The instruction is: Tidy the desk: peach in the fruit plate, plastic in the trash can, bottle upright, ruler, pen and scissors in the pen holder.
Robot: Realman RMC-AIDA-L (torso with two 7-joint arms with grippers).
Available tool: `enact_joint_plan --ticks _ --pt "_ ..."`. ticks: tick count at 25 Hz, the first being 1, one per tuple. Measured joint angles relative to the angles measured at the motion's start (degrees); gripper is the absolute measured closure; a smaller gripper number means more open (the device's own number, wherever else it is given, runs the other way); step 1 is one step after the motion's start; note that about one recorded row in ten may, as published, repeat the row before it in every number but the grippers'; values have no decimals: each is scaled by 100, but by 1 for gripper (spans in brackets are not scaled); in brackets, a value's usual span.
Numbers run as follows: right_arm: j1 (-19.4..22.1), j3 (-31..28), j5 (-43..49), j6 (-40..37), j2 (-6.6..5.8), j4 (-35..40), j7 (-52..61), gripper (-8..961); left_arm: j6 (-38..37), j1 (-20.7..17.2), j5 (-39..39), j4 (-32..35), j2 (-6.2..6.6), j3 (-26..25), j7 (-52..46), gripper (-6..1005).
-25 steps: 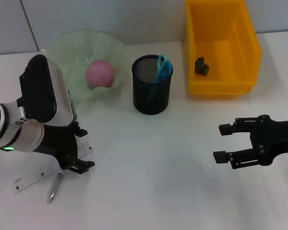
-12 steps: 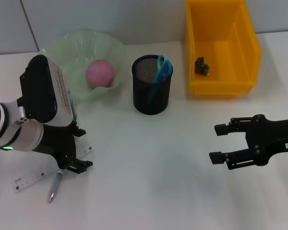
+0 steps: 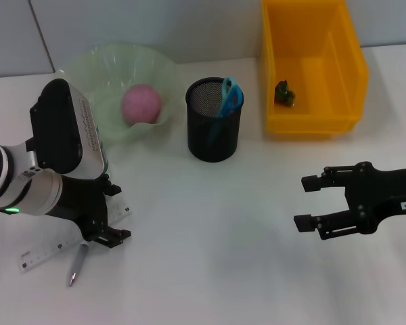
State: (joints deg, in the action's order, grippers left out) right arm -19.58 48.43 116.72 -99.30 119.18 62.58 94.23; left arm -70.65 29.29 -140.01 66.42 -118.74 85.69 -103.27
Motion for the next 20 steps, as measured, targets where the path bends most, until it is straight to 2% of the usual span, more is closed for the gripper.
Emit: enact_joint_plan --ticks 20 --pt "-2 0 0 8 0 0 8 131 22 151 -140 -155 -9 52 -35 241"
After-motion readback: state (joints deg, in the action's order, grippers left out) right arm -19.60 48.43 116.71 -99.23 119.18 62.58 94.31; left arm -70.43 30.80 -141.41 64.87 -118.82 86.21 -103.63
